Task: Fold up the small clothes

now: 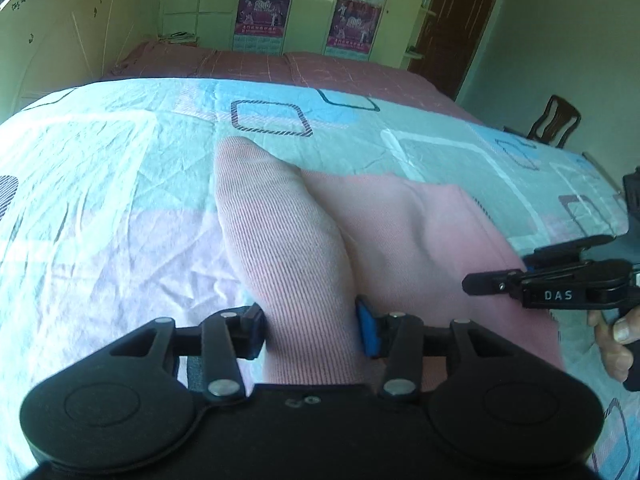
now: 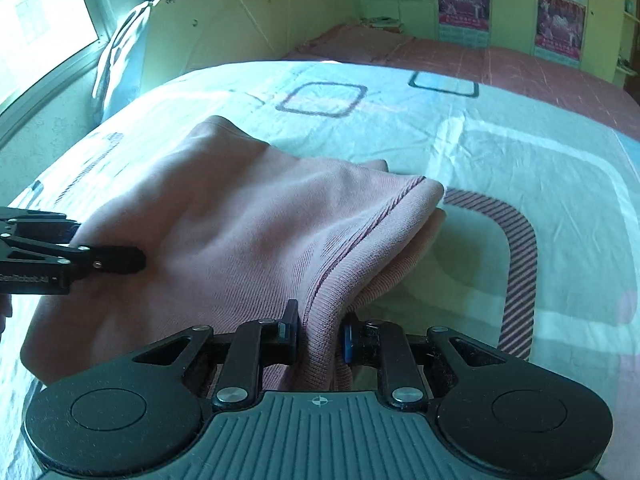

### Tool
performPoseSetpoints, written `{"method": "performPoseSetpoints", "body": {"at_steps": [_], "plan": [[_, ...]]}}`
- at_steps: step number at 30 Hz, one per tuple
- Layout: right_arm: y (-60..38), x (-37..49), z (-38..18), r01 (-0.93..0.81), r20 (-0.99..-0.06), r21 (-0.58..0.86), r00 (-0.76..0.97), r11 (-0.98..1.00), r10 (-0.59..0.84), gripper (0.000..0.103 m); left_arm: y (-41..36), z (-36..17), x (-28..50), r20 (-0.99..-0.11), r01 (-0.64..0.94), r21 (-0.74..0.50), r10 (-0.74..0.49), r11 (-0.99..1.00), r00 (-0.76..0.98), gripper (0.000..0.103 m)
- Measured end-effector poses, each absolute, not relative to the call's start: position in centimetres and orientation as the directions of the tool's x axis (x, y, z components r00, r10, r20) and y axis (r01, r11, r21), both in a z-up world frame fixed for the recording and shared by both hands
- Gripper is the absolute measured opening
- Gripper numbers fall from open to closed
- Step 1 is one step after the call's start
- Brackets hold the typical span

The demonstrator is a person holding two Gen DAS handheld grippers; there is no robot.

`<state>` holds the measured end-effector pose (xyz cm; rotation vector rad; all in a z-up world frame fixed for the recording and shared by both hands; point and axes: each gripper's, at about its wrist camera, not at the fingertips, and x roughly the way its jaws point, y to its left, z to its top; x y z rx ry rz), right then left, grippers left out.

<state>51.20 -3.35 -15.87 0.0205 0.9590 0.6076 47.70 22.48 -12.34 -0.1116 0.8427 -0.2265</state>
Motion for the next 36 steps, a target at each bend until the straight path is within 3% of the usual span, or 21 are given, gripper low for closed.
{"method": "performPoseSetpoints", "body": {"at_steps": [5, 7, 11, 14, 17, 19, 21, 24, 26, 27, 28, 33, 36], "plan": [[-4.1, 51.6, -16.3, -0.448, -0.746, 0.319, 0.425, 0.835, 0.513, 0.019, 24.2, -12.9, 46.1, -0.679, 0.109, -0.23, -0.24, 0.967, 0.694, 0.06], [-4.0, 51.6, -16.5, -0.452, -0.746, 0.311, 0.429, 0.836, 0.509, 0.019, 24.6, -14.2, 46.3, -0.728, 0.084, -0.247, -0.242, 0.965, 0.641, 0.054], [-4.1, 52.0, -17.1, -0.422, -0.747, 0.33, 0.431, 0.844, 0.507, 0.021, 25.1, -15.3, 47.2, -0.749, 0.017, -0.307, -0.253, 0.951, 0.612, 0.063], [-4.6, 51.6, -16.3, -0.389, -0.748, 0.291, 0.477, 0.874, 0.461, 0.04, 25.2, -14.4, 46.4, -0.747, 0.017, -0.289, -0.236, 0.957, 0.622, 0.067], [-6.2, 50.3, -14.2, -0.386, -0.728, 0.295, 0.501, 0.874, 0.467, 0.043, 26.0, -12.8, 43.7, -0.701, 0.03, -0.303, -0.243, 0.953, 0.671, 0.069], [-7.0, 49.2, -13.3, -0.41, -0.714, 0.355, 0.461, 0.84, 0.526, 0.043, 26.6, -12.2, 42.0, -0.679, 0.04, -0.319, -0.257, 0.947, 0.688, 0.065], [-7.4, 47.9, -13.1, -0.428, -0.713, 0.378, 0.432, 0.821, 0.553, 0.042, 27.4, -12.4, 40.7, -0.68, 0.033, -0.341, -0.271, 0.94, 0.682, 0.054], [-7.1, 47.1, -14.1, -0.412, -0.741, 0.413, 0.366, 0.812, 0.563, 0.027, 27.6, -13.3, 40.1, -0.692, 0.037, -0.371, -0.302, 0.928, 0.656, 0.039], [-6.8, 47.0, -14.8, -0.403, -0.76, 0.402, 0.355, 0.822, 0.545, 0.025, 27.3, -14.4, 40.2, -0.706, 0.039, -0.393, -0.329, 0.919, 0.627, 0.029], [-6.7, 47.0, -15.0, -0.397, -0.76, 0.407, 0.353, 0.823, 0.546, 0.024, 27.1, -14.8, 40.5, -0.717, 0.038, -0.395, -0.334, 0.918, 0.612, 0.028], [-6.7, 47.1, -15.1, -0.394, -0.76, 0.407, 0.354, 0.824, 0.545, 0.014, 26.8, -15.1, 40.6, -0.724, 0.036, -0.39, -0.331, 0.92, 0.606, 0.028], [-6.0, 46.4, -14.3, -0.448, -0.785, 0.255, 0.422, 0.857, 0.454, 0.009, 26.3, -15.2, 41.2, -0.758, 0.005, -0.415, -0.349, 0.91, 0.551, 0.026], [-5.4, 46.1, -15.5, -0.461, -0.803, 0.197, 0.43, 0.865, 0.412, 0.009, 25.0, -15.9, 41.4, -0.796, 0.021, -0.339, -0.299, 0.941, 0.526, 0.032]]}}
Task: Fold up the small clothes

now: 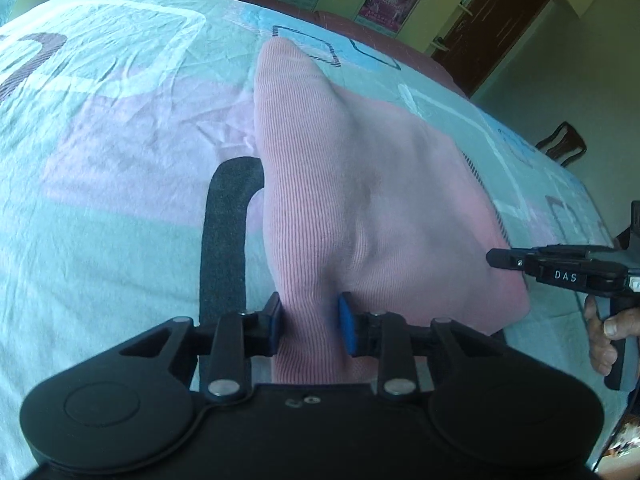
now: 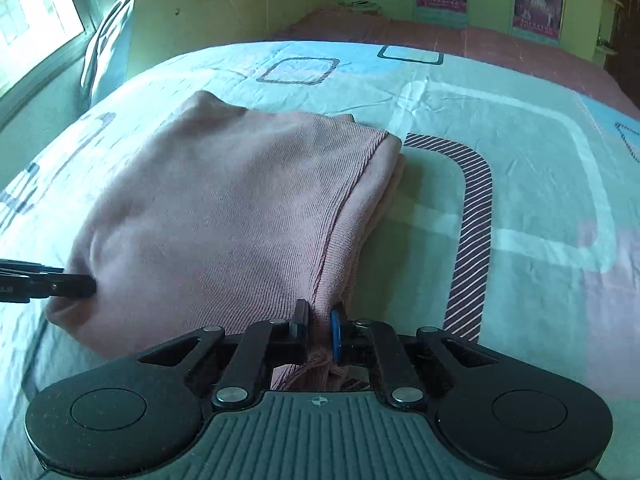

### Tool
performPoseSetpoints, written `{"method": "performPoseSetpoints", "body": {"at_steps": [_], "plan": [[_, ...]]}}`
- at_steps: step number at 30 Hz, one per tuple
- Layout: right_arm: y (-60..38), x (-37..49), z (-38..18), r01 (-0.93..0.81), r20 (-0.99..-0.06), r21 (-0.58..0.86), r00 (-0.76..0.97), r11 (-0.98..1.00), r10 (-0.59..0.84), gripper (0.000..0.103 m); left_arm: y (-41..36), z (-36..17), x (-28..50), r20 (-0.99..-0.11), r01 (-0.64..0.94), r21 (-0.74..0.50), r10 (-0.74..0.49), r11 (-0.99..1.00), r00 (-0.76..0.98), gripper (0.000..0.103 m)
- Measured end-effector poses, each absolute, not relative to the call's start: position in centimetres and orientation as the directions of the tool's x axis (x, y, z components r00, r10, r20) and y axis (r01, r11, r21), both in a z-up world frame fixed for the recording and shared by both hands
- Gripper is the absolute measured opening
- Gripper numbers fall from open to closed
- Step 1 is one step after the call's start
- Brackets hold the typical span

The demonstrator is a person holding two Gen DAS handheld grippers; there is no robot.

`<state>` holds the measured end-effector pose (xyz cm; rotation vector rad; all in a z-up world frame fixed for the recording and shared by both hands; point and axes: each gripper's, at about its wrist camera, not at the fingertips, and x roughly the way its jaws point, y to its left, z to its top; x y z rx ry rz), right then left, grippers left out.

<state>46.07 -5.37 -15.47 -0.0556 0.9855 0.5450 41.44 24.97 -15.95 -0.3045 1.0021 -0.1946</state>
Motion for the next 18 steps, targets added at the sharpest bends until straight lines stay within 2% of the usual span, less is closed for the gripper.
{"method": "performPoseSetpoints", "body": {"at_steps": [3, 4, 6, 11, 16, 18], "plan": [[-5.5, 46.4, -15.2, -0.425, -0.798, 0.221, 0.439, 0.878, 0.413, 0.01, 25.2, -14.8, 41.5, -0.795, 0.018, -0.313, -0.272, 0.95, 0.543, 0.038], [-5.8, 46.3, -14.6, -0.415, -0.783, 0.227, 0.461, 0.881, 0.419, 0.01, 25.4, -13.7, 41.0, -0.777, 0.036, -0.286, -0.254, 0.957, 0.575, 0.037], [-6.5, 46.0, -12.9, -0.407, -0.743, 0.209, 0.526, 0.889, 0.415, 0.011, 25.2, -11.5, 40.6, -0.73, 0.108, -0.19, -0.214, 0.976, 0.65, 0.047], [-5.6, 49.2, -11.9, -0.424, -0.728, 0.204, 0.537, 0.883, 0.426, 0.011, 22.9, -10.5, 45.1, -0.66, 0.298, -0.125, -0.303, 0.947, 0.688, 0.041], [-3.2, 53.3, -13.8, -0.456, -0.749, 0.161, 0.521, 0.875, 0.409, 0.011, 20.3, -12.3, 50.4, -0.701, 0.358, -0.018, -0.267, 0.934, 0.661, 0.041], [-3.0, 54.9, -15.7, -0.443, -0.791, 0.126, 0.495, 0.888, 0.359, 0.011, 20.4, -14.0, 51.7, -0.76, 0.309, -0.084, -0.261, 0.947, 0.595, 0.042]]}}
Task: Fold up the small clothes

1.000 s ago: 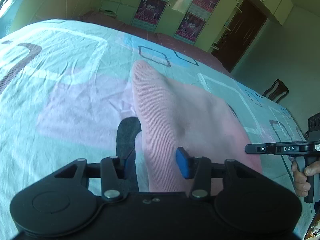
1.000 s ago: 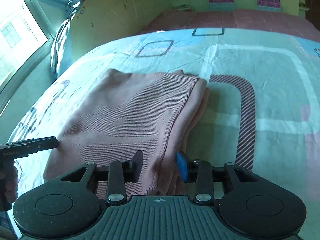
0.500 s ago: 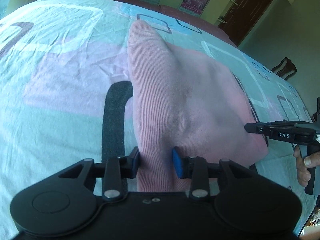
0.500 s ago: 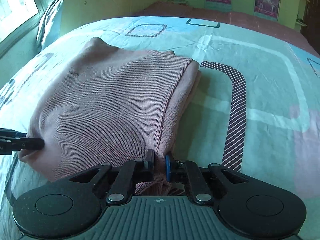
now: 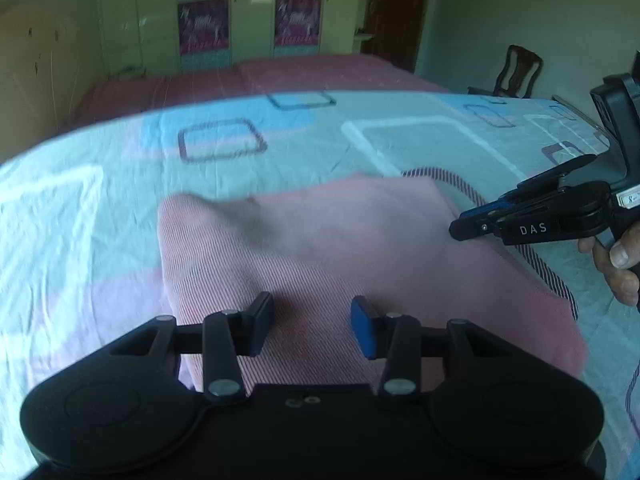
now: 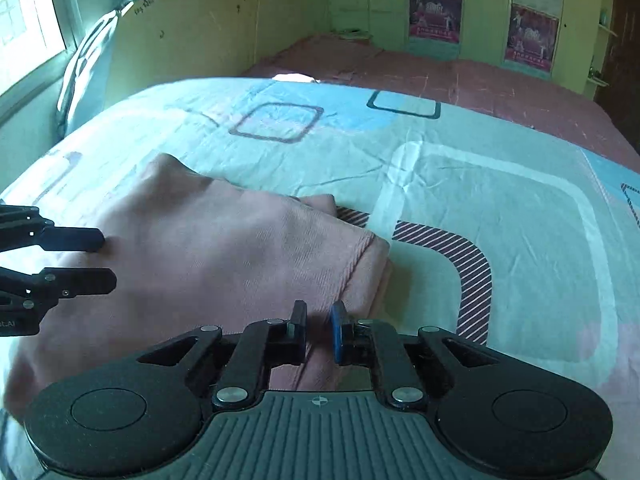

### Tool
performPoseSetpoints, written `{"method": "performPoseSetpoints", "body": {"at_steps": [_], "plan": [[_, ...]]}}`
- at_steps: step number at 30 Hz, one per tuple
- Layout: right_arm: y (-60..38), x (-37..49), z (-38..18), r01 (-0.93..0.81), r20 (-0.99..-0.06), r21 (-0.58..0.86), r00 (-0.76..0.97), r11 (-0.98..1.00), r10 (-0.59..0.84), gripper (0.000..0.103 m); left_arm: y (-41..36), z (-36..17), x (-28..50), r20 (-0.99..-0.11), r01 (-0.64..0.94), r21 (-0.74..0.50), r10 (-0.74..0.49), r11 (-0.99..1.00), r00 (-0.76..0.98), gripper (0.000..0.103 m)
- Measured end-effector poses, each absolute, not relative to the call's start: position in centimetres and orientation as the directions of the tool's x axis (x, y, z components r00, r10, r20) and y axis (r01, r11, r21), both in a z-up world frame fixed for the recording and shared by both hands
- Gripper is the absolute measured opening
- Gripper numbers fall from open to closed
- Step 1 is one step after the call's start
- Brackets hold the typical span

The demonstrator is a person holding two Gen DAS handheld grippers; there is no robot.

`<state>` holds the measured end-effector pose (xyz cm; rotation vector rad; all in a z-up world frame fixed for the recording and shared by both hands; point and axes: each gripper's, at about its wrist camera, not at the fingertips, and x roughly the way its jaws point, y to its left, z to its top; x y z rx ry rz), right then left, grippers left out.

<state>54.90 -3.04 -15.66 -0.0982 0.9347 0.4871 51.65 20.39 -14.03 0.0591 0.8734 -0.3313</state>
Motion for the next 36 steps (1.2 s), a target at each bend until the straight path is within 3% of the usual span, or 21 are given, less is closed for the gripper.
{"method": "performPoseSetpoints", "body": {"at_steps": [3, 14, 19, 25, 36], "plan": [[-3.7, 55.8, -16.7, -0.444, -0.786, 0.133, 0.498, 0.886, 0.367, 0.011, 21.6, -14.8, 52.1, -0.766, 0.226, -0.176, -0.278, 0.958, 0.58, 0.042], [-3.4, 53.0, -13.4, -0.488, -0.777, 0.1, 0.506, 0.867, 0.374, 0.011, 19.9, -11.8, 47.9, -0.722, 0.266, -0.038, -0.21, 0.963, 0.659, 0.041], [-3.5, 46.3, -12.3, -0.559, -0.76, 0.116, 0.483, 0.821, 0.435, 0.011, 20.4, -11.6, 42.4, -0.713, 0.258, -0.098, -0.248, 0.961, 0.656, 0.04], [-3.5, 41.6, -14.9, -0.56, -0.789, 0.057, 0.482, 0.826, 0.381, 0.011, 20.6, -13.1, 38.6, -0.719, 0.202, -0.178, -0.267, 0.963, 0.642, 0.04], [-4.7, 38.5, -14.9, -0.51, -0.794, 0.079, 0.487, 0.857, 0.363, 0.011, 19.5, -14.9, 32.9, -0.747, 0.136, -0.16, -0.21, 0.978, 0.631, 0.04]]}}
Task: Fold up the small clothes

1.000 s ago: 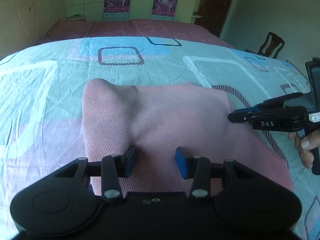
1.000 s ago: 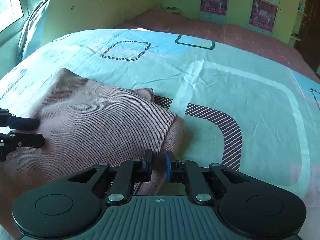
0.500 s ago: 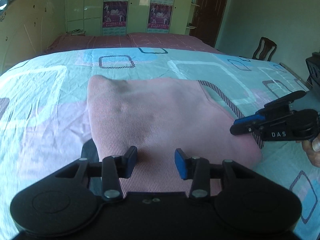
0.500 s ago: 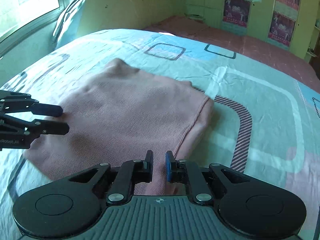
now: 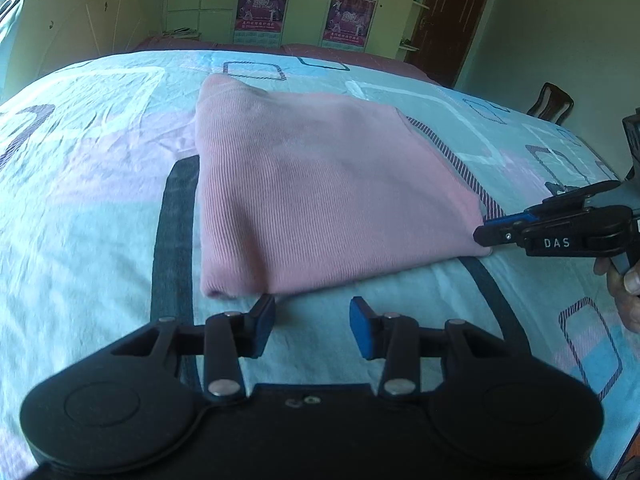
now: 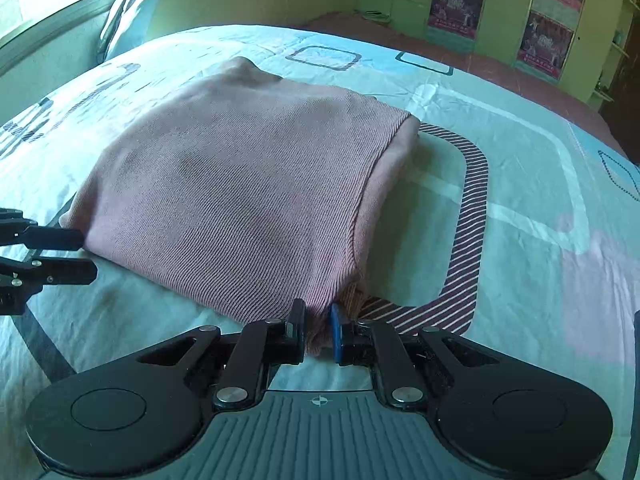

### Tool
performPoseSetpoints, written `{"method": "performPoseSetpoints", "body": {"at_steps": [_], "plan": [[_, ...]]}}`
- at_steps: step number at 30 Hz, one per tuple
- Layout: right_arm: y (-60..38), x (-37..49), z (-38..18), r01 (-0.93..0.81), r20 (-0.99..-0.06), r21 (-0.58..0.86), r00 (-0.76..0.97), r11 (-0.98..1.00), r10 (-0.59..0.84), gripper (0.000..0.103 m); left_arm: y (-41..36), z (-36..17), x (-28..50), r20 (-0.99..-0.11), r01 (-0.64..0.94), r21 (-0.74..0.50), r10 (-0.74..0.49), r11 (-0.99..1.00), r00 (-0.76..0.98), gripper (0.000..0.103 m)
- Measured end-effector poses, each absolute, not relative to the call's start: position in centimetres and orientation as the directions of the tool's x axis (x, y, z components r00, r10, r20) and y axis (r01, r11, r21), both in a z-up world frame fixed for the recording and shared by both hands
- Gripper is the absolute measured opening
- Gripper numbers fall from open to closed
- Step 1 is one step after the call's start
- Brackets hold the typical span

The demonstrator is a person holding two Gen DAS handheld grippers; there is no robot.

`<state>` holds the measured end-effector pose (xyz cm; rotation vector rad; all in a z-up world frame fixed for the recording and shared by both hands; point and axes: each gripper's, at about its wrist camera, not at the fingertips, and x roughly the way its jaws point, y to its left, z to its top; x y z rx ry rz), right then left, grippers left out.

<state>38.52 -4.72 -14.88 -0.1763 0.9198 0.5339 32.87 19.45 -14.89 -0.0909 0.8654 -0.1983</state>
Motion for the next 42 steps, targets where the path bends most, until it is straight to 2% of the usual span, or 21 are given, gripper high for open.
{"method": "performPoseSetpoints", "body": {"at_steps": [4, 6, 10, 15, 16, 18, 19, 20, 21, 22, 28, 34, 42], "plan": [[-6.1, 36.4, -13.7, -0.481, -0.768, 0.114, 0.512, 0.869, 0.385, 0.011, 19.0, -14.7, 31.1, -0.737, 0.101, -0.154, -0.183, 0.983, 0.651, 0.04], [-7.0, 34.8, -13.1, -0.456, -0.748, 0.13, 0.537, 0.881, 0.389, 0.011, 18.4, -14.0, 29.9, -0.723, 0.082, -0.141, -0.159, 0.987, 0.672, 0.043], [-9.3, 30.9, -11.5, -0.423, -0.706, 0.169, 0.579, 0.89, 0.409, 0.011, 16.7, -11.8, 27.0, -0.678, 0.071, -0.103, -0.122, 0.992, 0.725, 0.062], [-11.7, 25.8, -9.1, -0.41, -0.662, 0.181, 0.622, 0.894, 0.419, 0.011, 14.0, -9.0, 22.9, -0.632, 0.081, -0.071, -0.107, 0.994, 0.767, 0.063], [-12.2, 24.7, -8.5, -0.404, -0.652, 0.181, 0.634, 0.897, 0.417, 0.011, 13.6, -8.3, 22.0, -0.621, 0.081, -0.076, -0.111, 0.994, 0.776, 0.066], [-13.2, 22.9, -7.3, -0.389, -0.629, 0.169, 0.665, 0.906, 0.403, 0.012, 12.3, -6.7, 19.7, -0.555, 0.047, -0.044, -0.064, 0.998, 0.829, 0.095], [-13.7, 21.8, -6.7, -0.355, -0.612, 0.149, 0.7, 0.923, 0.368, 0.045, 11.7, -6.1, 18.5, -0.502, 0.019, -0.011, -0.022, 1.0, 0.864, 0.103], [-14.2, 20.9, -6.1, -0.318, -0.589, 0.137, 0.735, 0.938, 0.335, 0.08, 11.0, -5.5, 17.4, -0.46, 0.006, 0.017, 0.003, 1.0, 0.888, 0.102], [-14.8, 19.8, -5.6, -0.289, -0.541, 0.13, 0.781, 0.948, 0.313, 0.1, 10.7, -4.9, 16.7, -0.449, 0.005, 0.025, 0.007, 1.0, 0.893, 0.102], [-15.4, 19.0, -5.3, -0.285, -0.524, 0.128, 0.794, 0.95, 0.309, 0.103, 10.5, -4.6, 16.2, -0.444, 0.0, 0.019, 0.009, 1.0, 0.896, 0.102], [-16.8, 15.8, -4.1, -0.287, -0.504, 0.151, 0.801, 0.946, 0.323, 0.103, 9.2, -2.1, 13.3, -0.388, -0.021, 0.03, 0.031, 0.999, 0.921, 0.102], [-16.8, 12.7, -3.2, -0.297, -0.498, 0.188, 0.793, 0.936, 0.352, 0.103, 8.4, -1.4, 11.6, -0.427, -0.03, 0.044, 0.046, 0.999, 0.903, 0.102], [-15.2, 9.9, -1.8, -0.345, -0.479, 0.151, 0.794, 0.926, 0.374, 0.103, 8.6, -0.6, 9.7, -0.425, -0.024, 0.028, 0.034, 0.999, 0.904, 0.102]]}}
